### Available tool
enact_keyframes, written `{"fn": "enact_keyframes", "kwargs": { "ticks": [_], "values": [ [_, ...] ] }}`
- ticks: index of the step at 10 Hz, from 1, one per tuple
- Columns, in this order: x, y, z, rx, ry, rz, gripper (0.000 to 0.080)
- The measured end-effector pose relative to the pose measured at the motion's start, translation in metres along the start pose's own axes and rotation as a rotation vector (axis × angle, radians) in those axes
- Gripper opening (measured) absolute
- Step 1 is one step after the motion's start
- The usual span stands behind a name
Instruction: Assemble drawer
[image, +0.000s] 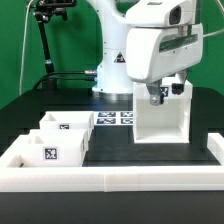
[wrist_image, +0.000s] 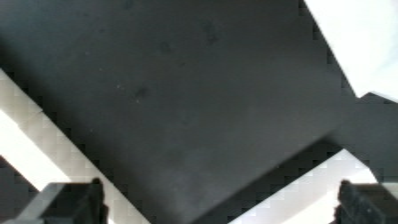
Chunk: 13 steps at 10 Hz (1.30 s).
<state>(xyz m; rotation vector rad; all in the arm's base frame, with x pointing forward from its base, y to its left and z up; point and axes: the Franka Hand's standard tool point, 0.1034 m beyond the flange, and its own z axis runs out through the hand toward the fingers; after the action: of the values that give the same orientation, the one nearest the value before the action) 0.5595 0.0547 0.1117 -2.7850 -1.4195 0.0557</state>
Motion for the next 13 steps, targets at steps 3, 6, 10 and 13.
{"fn": "enact_keyframes", "kwargs": {
  "ticks": [3,6,10,13],
  "values": [
    [0.000,0.000,0.000,0.000,0.000,0.000,0.0649],
    [0.000,-0.001,0.000,0.000,0.000,0.004,0.0649],
    [-0.019,-0.037,-0.016,-0.006,-0.012,0.248,0.0649],
    [-0.018,-0.060,-0.024,0.007,-0.028,0.376,0.0649]
  ]
}}
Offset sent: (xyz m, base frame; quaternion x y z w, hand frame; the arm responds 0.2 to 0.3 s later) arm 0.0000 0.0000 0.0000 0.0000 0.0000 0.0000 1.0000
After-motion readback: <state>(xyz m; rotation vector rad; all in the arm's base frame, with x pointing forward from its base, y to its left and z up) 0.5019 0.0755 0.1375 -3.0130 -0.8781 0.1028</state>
